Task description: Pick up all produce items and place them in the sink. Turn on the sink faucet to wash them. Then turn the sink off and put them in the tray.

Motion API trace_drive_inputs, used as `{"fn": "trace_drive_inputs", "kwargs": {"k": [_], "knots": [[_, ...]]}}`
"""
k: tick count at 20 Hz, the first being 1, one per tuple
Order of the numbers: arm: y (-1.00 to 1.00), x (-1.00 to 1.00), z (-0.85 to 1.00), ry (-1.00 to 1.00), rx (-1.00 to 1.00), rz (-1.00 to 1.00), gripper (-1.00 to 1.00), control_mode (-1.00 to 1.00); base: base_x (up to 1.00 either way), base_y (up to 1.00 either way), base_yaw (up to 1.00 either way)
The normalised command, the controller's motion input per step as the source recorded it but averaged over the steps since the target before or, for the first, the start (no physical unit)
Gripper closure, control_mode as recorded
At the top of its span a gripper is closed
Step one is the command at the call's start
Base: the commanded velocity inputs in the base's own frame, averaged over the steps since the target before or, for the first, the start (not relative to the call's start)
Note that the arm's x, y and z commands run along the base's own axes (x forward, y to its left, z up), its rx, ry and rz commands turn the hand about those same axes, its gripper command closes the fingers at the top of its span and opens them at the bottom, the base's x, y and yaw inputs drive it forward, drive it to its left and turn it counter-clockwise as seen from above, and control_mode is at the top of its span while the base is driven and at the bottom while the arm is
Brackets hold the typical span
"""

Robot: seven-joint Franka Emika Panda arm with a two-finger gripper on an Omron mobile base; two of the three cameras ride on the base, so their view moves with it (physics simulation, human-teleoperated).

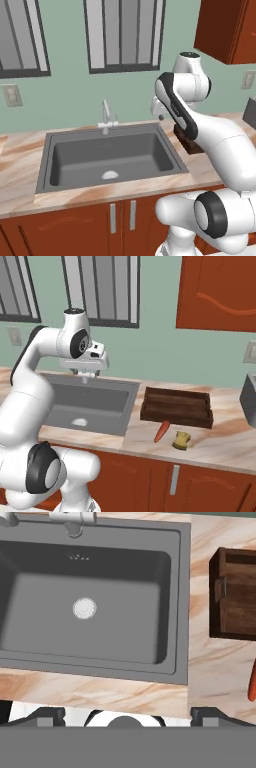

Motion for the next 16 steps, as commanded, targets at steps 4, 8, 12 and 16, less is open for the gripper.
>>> {"fn": "trace_drive_inputs", "kwargs": {"k": [4,8,12,16], "knots": [[0.0,0.0,0.0,0.0,0.0,0.0,-1.0,1.0,0.1,-0.36,-0.01],[0.0,0.0,0.0,0.0,0.0,0.0,-1.0,1.0,0.21,-0.28,-0.04],[0.0,0.0,0.0,0.0,0.0,0.0,-1.0,1.0,0.29,-0.32,-0.07],[0.0,0.0,0.0,0.0,0.0,0.0,-1.0,1.0,0.37,-0.31,-0.08]]}}
